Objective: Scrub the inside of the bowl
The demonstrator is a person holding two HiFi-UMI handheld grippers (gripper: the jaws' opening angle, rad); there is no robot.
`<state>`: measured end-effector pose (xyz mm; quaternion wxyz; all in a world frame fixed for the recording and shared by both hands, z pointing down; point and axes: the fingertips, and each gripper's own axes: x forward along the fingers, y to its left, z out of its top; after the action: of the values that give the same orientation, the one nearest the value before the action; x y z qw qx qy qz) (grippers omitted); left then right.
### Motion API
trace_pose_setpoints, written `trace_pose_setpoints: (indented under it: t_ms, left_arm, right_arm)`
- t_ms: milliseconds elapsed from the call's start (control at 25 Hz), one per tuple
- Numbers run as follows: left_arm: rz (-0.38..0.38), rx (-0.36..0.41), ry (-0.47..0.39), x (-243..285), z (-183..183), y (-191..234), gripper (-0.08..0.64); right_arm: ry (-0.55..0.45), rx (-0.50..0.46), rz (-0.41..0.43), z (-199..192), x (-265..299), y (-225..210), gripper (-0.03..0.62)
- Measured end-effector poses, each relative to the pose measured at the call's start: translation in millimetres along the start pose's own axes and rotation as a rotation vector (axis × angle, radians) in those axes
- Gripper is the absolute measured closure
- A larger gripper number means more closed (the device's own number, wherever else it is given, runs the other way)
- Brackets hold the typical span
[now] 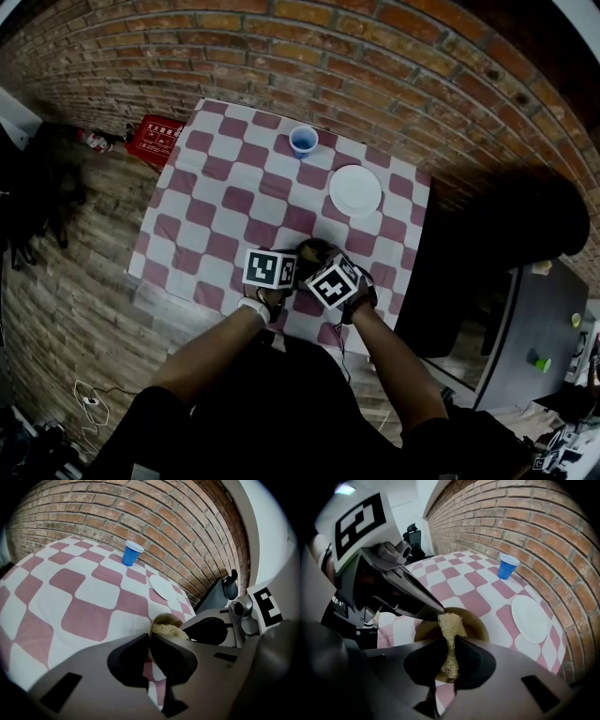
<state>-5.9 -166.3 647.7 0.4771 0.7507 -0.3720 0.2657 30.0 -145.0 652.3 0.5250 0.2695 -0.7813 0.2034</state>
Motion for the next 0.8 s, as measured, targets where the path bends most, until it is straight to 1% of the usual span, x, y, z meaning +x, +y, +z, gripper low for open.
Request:
trace_pose_setpoints:
  t_ms: [80, 120, 240, 320, 480, 640, 680, 720, 760, 800]
  left_arm:
    - [0.002, -0.001, -0.002, 0.0, 0.1, 0.4, 0.525]
    - [0.002, -0.001, -0.003, 0.0, 0.3, 0.3, 0.525]
    - [-0.001, -0.002, -0.005, -0.1, 0.2, 0.3, 0.525]
    - [-0.002, -0.007, -0.011, -0.1, 0.6, 0.6, 0.525]
    - [-0.004, -0.021, -0.023, -0.3, -0.1, 1.0, 0.525]
    - [-0.004, -0.019, -0.029, -0.8, 0.0, 1.5, 0.525]
    - [-0.004, -0.018, -0.028, -0.5, -0.1, 1.9, 0.525]
    - [-0.006, -0.017, -0.025, -0.1, -0.3, 2.2, 0.525]
    - [-0.008, -0.014, -0.021, 0.4, -0.3, 2.2, 0.525]
    - [-0.011, -0.009, -0.016, 0.8, 0.0, 2.1, 0.525]
  right_arm:
    - [0.059, -0.005, 0.019, -1.8, 8.2, 4.1, 0.532]
    - [0.079, 0.014, 0.037, -3.5, 11.3, 6.1, 0.533]
    - [0.110, 0.125, 0.081, -9.4, 11.9, 5.1, 0.534]
    - [0.069, 0.208, 0.118, -4.4, 10.8, 1.5, 0.534]
    - [0.014, 0.407, 0.229, -0.5, 9.9, -0.6, 0.534]
    - [-0.085, 0.693, 0.387, 8.8, 4.4, -1.0, 0.534]
    - [-0.103, 0.740, 0.413, 9.6, 3.0, -2.1, 0.534]
    - [-0.109, 0.750, 0.421, 9.1, 2.1, -2.9, 0.534]
    - [-0.101, 0.721, 0.411, 7.7, 1.7, -3.1, 0.534]
    - [-0.081, 0.660, 0.386, 5.8, 1.8, -2.3, 0.534]
